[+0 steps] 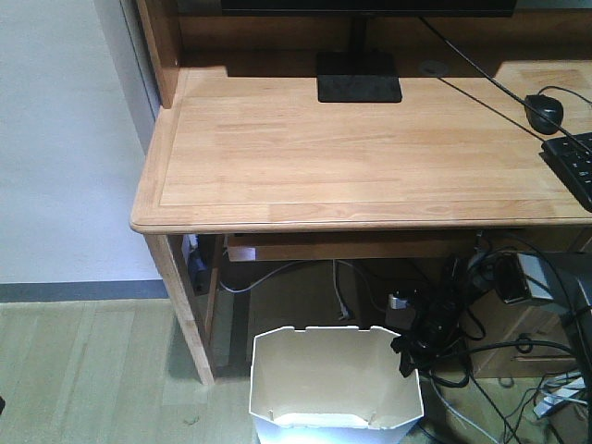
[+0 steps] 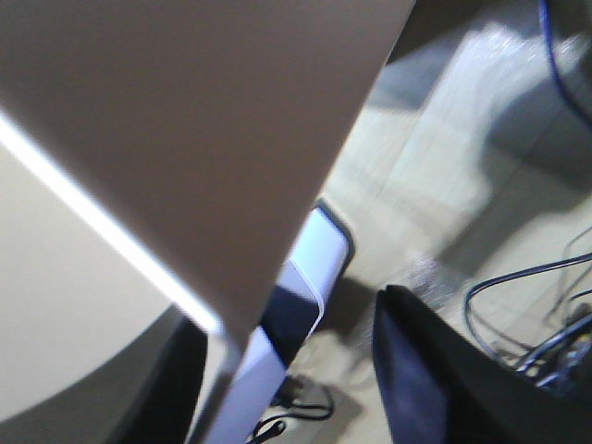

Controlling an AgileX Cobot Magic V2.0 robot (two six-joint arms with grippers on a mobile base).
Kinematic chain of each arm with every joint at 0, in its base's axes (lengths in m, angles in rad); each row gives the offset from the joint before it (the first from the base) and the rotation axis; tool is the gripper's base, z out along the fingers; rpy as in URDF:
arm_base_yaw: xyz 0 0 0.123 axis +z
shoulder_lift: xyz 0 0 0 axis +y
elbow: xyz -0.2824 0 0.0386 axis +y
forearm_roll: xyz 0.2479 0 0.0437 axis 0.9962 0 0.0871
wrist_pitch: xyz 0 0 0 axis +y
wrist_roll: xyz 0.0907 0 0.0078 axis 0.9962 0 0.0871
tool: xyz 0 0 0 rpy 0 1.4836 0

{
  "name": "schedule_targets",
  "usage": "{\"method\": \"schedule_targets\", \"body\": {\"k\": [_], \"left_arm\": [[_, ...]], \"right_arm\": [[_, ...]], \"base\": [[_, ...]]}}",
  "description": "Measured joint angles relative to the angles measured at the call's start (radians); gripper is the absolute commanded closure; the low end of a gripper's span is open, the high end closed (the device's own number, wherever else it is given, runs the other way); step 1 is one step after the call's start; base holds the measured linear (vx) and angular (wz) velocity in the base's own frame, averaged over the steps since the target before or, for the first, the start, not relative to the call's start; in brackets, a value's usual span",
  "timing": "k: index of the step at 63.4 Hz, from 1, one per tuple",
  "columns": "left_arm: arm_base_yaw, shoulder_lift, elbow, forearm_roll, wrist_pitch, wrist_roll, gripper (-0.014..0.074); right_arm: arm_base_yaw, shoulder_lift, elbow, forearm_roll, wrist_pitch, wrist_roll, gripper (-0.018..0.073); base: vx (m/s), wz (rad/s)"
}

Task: Move trash bin to bedside with robot
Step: 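Close the right gripper on the bin's rim nearest the robot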

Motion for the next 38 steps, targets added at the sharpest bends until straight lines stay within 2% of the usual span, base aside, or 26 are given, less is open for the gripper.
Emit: {"method": "schedule_targets", "body": {"k": [13, 24, 38], "left_arm": [[0.0, 0.0, 0.0, 0.0, 0.0, 0.0, 0.0602], [0.0, 0.0, 0.0, 0.0, 0.0, 0.0, 0.0602], [0.0, 0.0, 0.0, 0.0, 0.0, 0.0, 0.0602]], "right_arm": [[0.0, 0.024, -0.083, 0.008, 0.077, -0.001, 0.0362], [0.004, 0.048, -0.13, 0.004, 0.151, -0.001, 0.0575], [0.009, 0.052, -0.149, 0.001, 0.163, 0.001, 0.0564]], "base": [[0.0, 0.0], [0.0, 0.0], [-0.01, -0.02]]}}
